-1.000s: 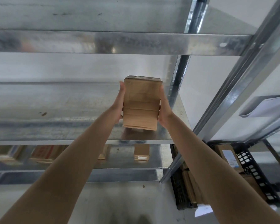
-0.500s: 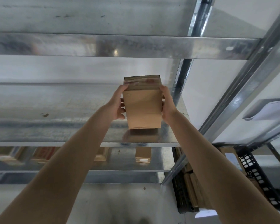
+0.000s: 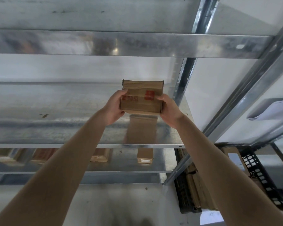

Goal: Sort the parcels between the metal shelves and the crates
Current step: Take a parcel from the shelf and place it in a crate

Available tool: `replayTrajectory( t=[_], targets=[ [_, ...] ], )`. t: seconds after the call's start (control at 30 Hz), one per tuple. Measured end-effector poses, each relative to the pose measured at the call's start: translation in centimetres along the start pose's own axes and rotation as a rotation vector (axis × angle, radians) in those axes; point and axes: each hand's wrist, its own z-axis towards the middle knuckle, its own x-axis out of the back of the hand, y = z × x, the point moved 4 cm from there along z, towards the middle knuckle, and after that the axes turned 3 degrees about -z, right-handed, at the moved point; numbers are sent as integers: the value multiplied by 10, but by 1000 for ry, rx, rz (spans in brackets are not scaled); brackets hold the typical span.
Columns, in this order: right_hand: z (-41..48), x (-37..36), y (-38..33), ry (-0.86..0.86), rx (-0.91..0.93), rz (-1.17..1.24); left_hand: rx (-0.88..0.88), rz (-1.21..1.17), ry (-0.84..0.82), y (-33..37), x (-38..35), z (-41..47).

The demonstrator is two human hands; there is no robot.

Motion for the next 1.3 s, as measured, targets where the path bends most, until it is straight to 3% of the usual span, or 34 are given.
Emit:
replayTrajectory(
  t=[0.17,0.23,0.53,0.8,1.07,1.3],
  targets=[
    [8,-2,6,175,-143,13,102,35,66,-2,-5,0],
    [14,0,12,217,-187,25,58,26,99,3,-13,-1],
    [7,-3,13,290,-187,82,18,13,203,-4,-14,7],
    [0,-6,13,209,-16,86,-94,-30,195,-12,-11,6],
    [2,-17,17,214,-33,42,-95,48,226,-28,7,18],
    [15,-107,8,-8,49,-8,-189,32,301,-1,64,-43]
  ],
)
